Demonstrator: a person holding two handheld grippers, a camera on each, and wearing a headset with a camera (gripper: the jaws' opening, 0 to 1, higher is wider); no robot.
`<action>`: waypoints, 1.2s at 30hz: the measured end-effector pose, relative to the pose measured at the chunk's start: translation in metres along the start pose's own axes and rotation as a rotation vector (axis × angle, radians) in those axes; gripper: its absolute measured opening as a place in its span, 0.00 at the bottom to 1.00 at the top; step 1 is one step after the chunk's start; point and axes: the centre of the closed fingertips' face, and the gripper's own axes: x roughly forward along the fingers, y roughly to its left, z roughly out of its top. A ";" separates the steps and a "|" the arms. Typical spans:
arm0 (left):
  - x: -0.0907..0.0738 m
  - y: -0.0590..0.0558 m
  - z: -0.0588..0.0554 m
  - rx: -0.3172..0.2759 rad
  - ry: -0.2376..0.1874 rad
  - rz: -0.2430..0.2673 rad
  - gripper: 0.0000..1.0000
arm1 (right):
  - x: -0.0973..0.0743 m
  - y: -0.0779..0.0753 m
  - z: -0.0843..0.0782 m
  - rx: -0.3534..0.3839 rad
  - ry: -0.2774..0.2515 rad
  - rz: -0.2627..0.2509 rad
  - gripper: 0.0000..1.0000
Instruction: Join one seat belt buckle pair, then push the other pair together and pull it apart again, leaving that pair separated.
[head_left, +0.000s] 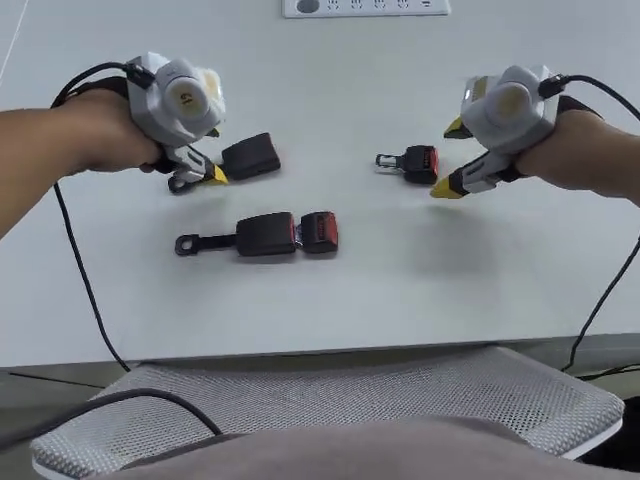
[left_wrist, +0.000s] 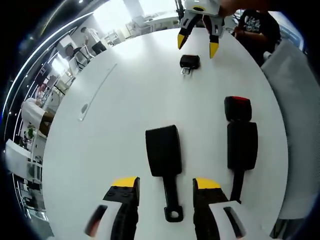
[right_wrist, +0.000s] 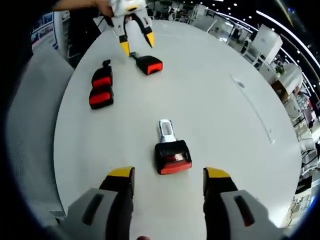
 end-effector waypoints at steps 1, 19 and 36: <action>-0.005 -0.004 0.000 -0.008 -0.007 0.006 0.45 | -0.002 0.001 0.002 0.006 -0.008 -0.005 0.58; -0.076 -0.082 -0.007 -0.253 -0.150 0.132 0.72 | -0.045 0.069 0.041 0.165 -0.207 -0.079 0.82; -0.117 -0.096 -0.048 -0.444 -0.213 0.219 1.00 | -0.069 0.084 0.020 0.292 -0.235 -0.143 1.00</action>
